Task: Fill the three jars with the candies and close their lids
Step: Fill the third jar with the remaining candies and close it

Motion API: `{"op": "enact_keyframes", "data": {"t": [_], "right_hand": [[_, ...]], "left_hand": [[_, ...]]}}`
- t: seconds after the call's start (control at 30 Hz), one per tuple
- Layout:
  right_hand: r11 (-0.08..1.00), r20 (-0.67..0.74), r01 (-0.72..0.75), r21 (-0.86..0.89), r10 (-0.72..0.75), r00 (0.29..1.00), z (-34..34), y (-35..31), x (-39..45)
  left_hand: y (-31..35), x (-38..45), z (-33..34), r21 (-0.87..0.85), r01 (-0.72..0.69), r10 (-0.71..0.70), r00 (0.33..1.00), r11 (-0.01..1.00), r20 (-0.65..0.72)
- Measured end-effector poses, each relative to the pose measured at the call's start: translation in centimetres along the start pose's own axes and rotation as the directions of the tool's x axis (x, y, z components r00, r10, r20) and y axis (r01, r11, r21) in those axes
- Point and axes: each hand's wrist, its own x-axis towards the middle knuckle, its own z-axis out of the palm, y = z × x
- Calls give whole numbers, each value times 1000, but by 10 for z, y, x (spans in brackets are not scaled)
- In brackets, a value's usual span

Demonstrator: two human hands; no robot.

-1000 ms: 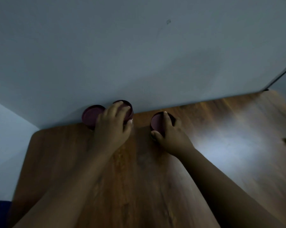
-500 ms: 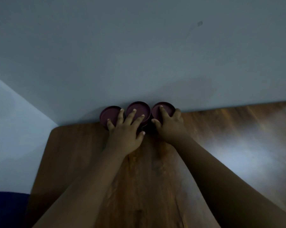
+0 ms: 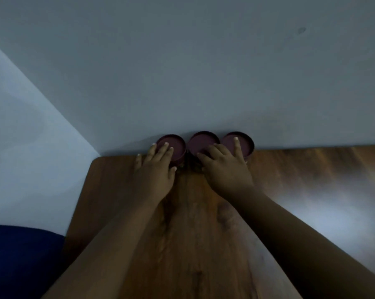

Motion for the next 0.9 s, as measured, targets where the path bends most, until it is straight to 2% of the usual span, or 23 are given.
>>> {"op": "enact_keyframes", "data": {"t": [0.2, 0.27, 0.37, 0.5, 0.57, 0.67, 0.9], "right_hand": [[998, 61, -61, 19, 60, 996, -6, -3, 6], [994, 7, -84, 69, 84, 996, -12, -1, 4], [954, -111, -252, 163, 272, 956, -19, 23, -9], [888, -9, -440, 135, 445, 895, -11, 55, -29], [885, 5, -448, 128, 451, 893, -4, 59, -31], [890, -20, -430, 151, 438, 899, -1, 60, -29], [893, 10, -432, 122, 435, 901, -4, 63, -25]], "left_hand": [[-9, 16, -1, 56, -74, 71, 996, 996, 53], [-9, 18, -3, 44, -68, 65, 997, 997, 50], [-3, 9, -6, 17, -104, 104, 994, 994, -25], [13, 1, -7, 22, -232, 233, 968, 972, -96], [22, 1, -6, 38, -278, 280, 959, 960, -46], [28, 3, -2, 43, -262, 261, 965, 964, 39], [24, 6, -3, 59, -286, 282, 957, 956, 62]]}}
